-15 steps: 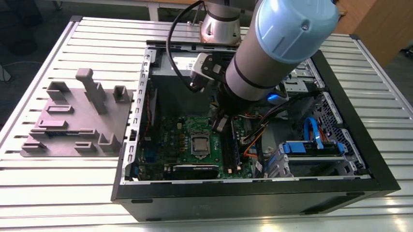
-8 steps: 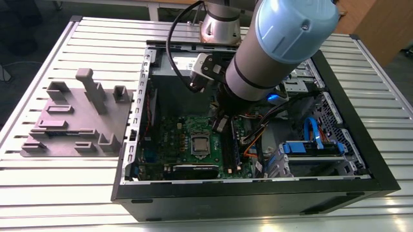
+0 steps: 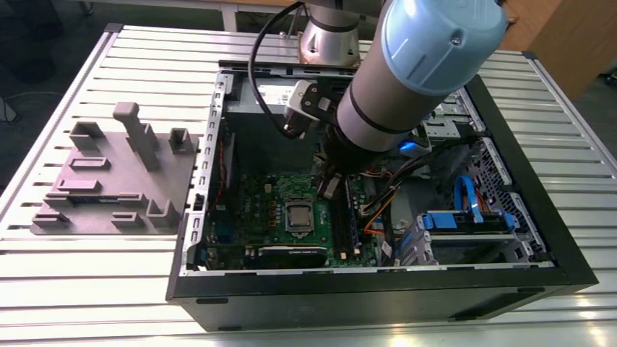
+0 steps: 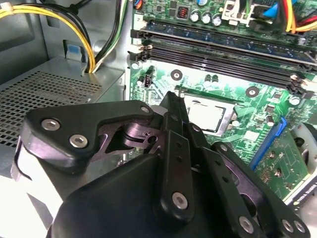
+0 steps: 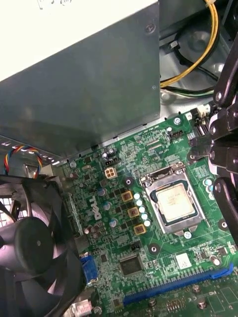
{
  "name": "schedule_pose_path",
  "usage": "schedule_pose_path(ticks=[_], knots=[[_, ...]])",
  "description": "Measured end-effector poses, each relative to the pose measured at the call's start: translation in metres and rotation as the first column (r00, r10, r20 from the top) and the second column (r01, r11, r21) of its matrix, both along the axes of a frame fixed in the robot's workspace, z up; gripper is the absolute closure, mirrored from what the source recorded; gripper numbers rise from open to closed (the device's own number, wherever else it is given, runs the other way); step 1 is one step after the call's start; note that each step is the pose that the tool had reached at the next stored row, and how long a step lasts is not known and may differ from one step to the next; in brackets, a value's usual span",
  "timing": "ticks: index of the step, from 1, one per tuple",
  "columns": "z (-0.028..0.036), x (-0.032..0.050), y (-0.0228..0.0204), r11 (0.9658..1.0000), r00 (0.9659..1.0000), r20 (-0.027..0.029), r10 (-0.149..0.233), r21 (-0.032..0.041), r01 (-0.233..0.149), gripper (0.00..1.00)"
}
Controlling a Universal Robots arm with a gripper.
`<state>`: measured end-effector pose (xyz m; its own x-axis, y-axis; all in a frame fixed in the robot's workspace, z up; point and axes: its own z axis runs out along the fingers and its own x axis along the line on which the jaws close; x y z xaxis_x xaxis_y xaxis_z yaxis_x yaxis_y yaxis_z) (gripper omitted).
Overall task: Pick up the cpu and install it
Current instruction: 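Install the first cpu locking lever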
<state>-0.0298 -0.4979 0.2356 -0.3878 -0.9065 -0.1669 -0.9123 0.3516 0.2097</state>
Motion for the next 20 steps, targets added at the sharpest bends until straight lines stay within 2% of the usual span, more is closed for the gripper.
schedule_pose_path(ticks=[5,12,13,16,17,20], knots=[[-0.0001,-0.0004,-0.0034,0.9999,1.0,0.0001,0.008,-0.0088,-0.008,0.89],[-0.0005,-0.0024,-0.0069,0.9977,0.9977,0.0,0.067,-0.0094,-0.067,0.89],[-0.0009,-0.0025,-0.0072,0.9976,0.9977,-0.0002,0.068,-0.0122,-0.068,0.89],[-0.0012,-0.0026,-0.0075,0.997,0.9975,-0.0017,0.07,-0.0341,-0.07,0.89],[-0.0014,-0.0026,-0.0077,0.9969,0.9975,-0.002,0.07,-0.0364,-0.07,0.89],[-0.003,-0.0027,-0.0095,0.9968,0.9975,-0.002,0.071,-0.0376,-0.071,0.89]])
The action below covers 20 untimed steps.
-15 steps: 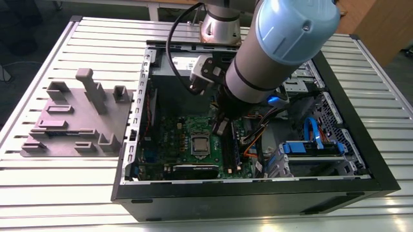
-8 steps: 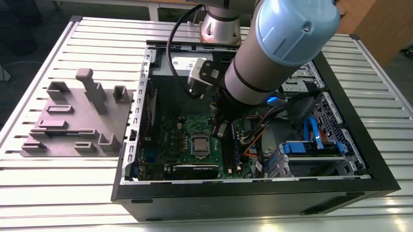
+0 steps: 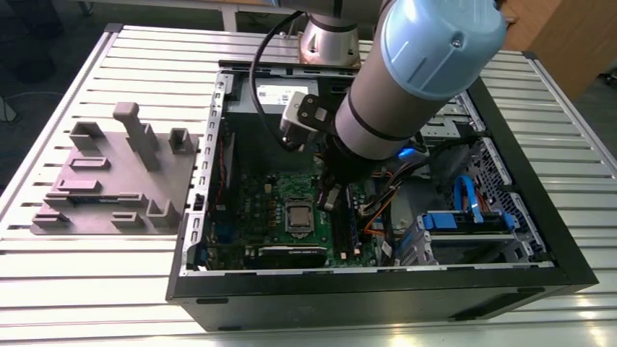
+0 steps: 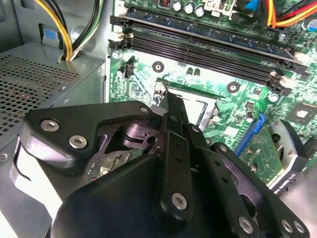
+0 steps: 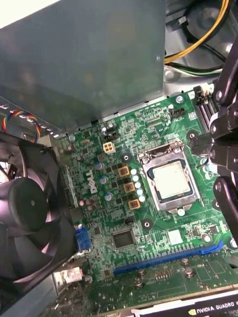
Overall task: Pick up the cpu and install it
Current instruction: 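Install the first cpu locking lever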
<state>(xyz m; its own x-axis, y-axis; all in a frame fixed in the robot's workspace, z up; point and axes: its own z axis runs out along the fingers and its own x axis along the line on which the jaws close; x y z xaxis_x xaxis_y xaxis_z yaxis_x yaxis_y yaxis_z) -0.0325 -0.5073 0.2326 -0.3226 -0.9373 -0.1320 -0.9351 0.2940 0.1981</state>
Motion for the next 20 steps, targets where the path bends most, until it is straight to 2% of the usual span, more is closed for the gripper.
schedule_pose_path(ticks=[4,8,13,15,20], knots=[[-0.0001,-0.0005,-0.002,0.9996,0.9996,0.005,0.027,-0.0001,-0.027,0.89],[-0.0001,-0.0006,-0.0027,0.9975,0.9974,0.0105,0.071,-0.0004,-0.071,0.89],[-0.0003,-0.0011,-0.0055,0.9944,0.9941,0.0254,0.105,-0.0019,-0.105,0.89],[-0.0004,-0.0014,-0.0065,0.9938,0.9935,0.0266,0.111,-0.0028,-0.111,0.89],[-0.0008,-0.0016,-0.0068,0.9912,0.991,0.0249,0.131,-0.0194,-0.131,0.89]])
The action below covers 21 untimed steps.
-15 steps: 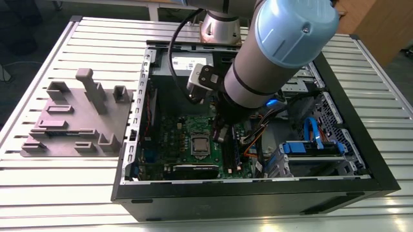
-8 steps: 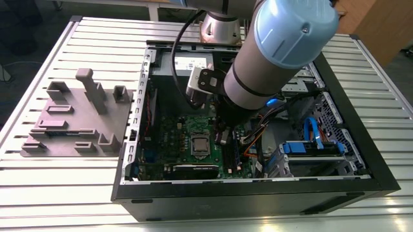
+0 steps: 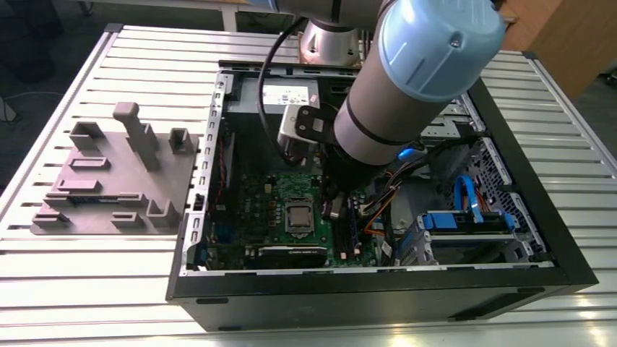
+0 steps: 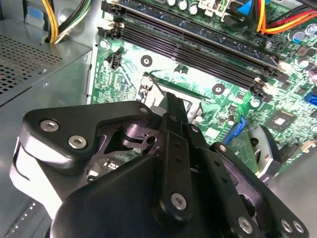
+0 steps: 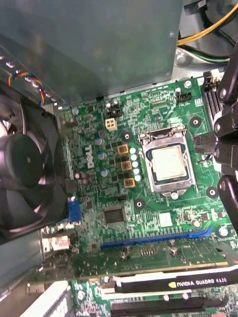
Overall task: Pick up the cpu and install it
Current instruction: 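Install the first cpu locking lever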
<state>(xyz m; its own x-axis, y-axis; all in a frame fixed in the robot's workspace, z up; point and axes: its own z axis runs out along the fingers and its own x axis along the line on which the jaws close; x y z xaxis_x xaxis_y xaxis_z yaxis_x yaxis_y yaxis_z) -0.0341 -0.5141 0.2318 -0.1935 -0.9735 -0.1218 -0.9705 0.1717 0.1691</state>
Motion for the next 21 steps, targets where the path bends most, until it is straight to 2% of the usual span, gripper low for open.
schedule_pose_path(ticks=[5,7,12,14,16,21], knots=[[-0.0025,-0.0001,0.0,0.999,0.999,-0.0002,0.044,-0.0097,-0.044,0.89],[-0.0038,0.0,-0.0001,0.9985,0.9987,-0.0007,0.05,-0.0193,-0.05,0.89],[-0.0077,0.0,-0.0002,0.9971,0.9977,-0.0017,0.068,-0.0348,-0.068,0.89],[-0.009,0.0,-0.0003,0.996,0.9966,-0.0005,0.082,-0.035,-0.082,0.89],[-0.0094,-0.0001,-0.0005,0.9943,0.9949,0.0038,0.101,-0.0355,-0.101,0.89],[-0.0104,-0.0001,-0.0012,0.9876,0.9881,0.0108,0.153,-0.0364,-0.153,0.89]])
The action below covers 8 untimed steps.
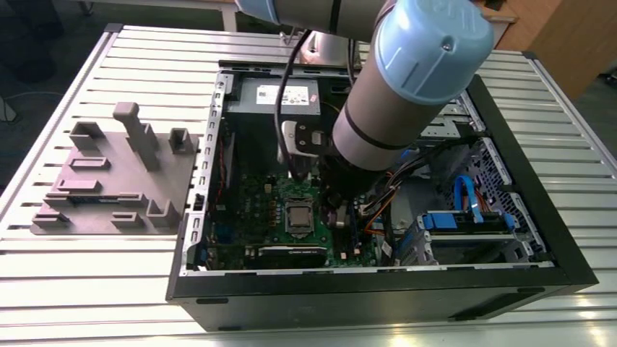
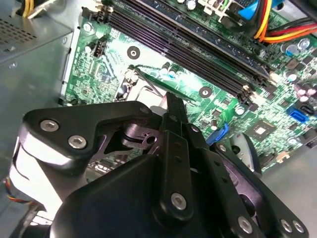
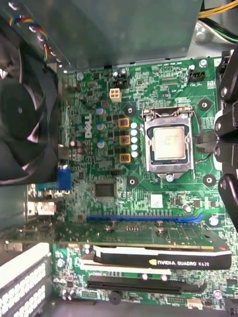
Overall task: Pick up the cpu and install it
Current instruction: 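Install the first cpu locking lever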
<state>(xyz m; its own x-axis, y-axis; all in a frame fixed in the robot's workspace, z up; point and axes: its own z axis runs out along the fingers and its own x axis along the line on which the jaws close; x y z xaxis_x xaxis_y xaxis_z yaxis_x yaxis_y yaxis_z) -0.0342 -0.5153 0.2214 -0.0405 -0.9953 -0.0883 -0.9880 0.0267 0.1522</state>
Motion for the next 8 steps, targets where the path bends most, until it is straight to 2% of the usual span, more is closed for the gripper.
schedule_pose_path(ticks=[4,8], knots=[[-0.0011,-0.0009,-0.0014,0.9999,0.9999,0.0046,0.012,-0.0002,-0.012,0.89],[-0.0031,-0.0016,-0.0024,0.9998,0.9997,0.0051,0.022,-0.003,-0.022,0.89]])
